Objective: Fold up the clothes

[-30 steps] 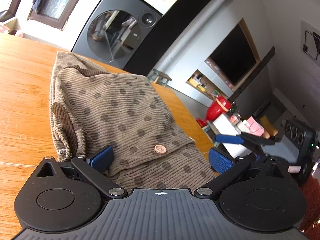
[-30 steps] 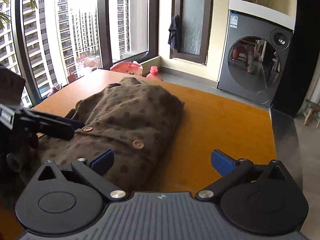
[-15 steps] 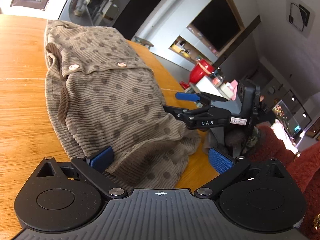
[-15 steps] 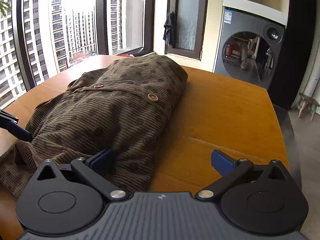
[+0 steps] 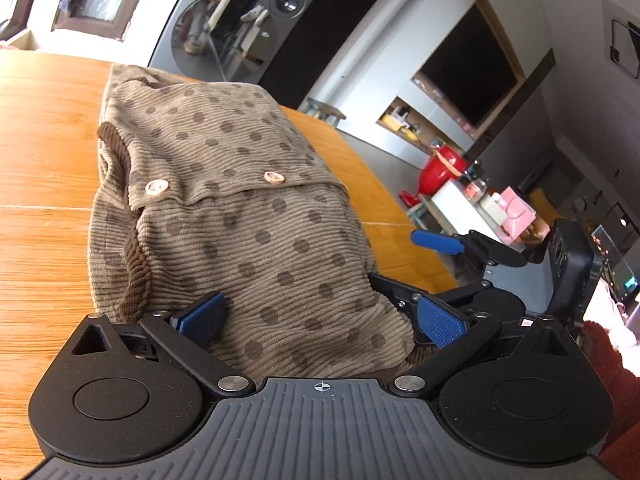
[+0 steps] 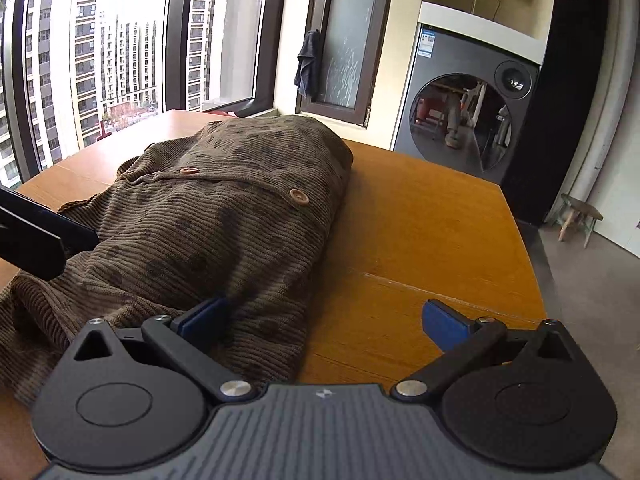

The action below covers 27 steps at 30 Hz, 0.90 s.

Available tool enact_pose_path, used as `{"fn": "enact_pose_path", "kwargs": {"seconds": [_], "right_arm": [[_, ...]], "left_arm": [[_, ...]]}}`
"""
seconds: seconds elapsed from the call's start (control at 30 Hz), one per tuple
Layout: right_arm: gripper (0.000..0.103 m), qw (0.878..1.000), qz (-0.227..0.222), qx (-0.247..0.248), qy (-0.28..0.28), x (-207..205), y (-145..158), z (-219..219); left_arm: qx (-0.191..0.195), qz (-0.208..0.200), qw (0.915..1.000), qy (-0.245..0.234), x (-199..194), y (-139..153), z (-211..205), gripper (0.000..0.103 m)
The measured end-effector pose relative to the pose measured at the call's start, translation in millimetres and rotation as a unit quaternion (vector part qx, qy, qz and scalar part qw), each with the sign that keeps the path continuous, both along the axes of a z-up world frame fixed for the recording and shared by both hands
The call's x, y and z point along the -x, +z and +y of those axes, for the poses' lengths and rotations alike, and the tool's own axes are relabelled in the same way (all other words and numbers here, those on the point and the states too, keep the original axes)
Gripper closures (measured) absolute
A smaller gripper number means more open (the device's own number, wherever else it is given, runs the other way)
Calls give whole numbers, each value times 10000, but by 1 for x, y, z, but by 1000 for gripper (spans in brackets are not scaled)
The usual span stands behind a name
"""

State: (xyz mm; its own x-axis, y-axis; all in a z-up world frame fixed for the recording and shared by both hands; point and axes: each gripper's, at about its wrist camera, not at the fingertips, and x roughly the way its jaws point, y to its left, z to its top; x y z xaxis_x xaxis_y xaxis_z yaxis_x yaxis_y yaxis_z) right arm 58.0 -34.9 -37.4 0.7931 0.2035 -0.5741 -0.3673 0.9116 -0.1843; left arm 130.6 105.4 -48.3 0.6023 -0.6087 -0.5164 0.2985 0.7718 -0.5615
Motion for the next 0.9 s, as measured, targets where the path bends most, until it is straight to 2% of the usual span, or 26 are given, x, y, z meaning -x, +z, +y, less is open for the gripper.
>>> {"fn": "enact_pose_path", "kwargs": {"seconds": [0.03,0.13,0.27,0.33,0.4,0.5,0.6,0.67,0.73,0.77,0.83,0.9], "right_arm": [[0,9999,-94,74,44,3,1,1],[0,9948,-517,236,846,28,12,-3],[0,9802,-259,376,1925,58,28,-3],[0,9663,0,563,2511,69,29,4],[0,9554,135,782,2844,74,24,18],[0,9477,164,1012,3022,74,15,42],[0,9428,148,1071,3153,71,7,61],[0,9419,200,1047,3184,68,6,68],[0,9410,252,1023,3216,64,4,74],[1,9477,452,844,3044,56,5,74],[6,9611,978,203,2574,34,7,67],[7,9633,1448,-556,2192,12,9,54]], "left_arm": [[128,50,9999,21,-1,-3,5,0],[535,194,9983,86,-4,-11,20,0],[932,288,9951,185,-6,-18,30,0],[962,279,9948,196,-7,-19,30,0],[901,254,9954,182,-8,-19,29,0],[605,155,9979,170,-3,-10,26,0],[-35,-232,9997,-4,18,11,26,0],[-546,-543,9968,-190,36,24,23,0],[-1195,-934,9874,-446,61,38,18,0],[-1479,-1093,9814,-550,71,41,14,0],[-1944,-1309,9693,-744,87,44,6,0],[-2243,-1377,9604,-911,95,44,-1,0]]}}
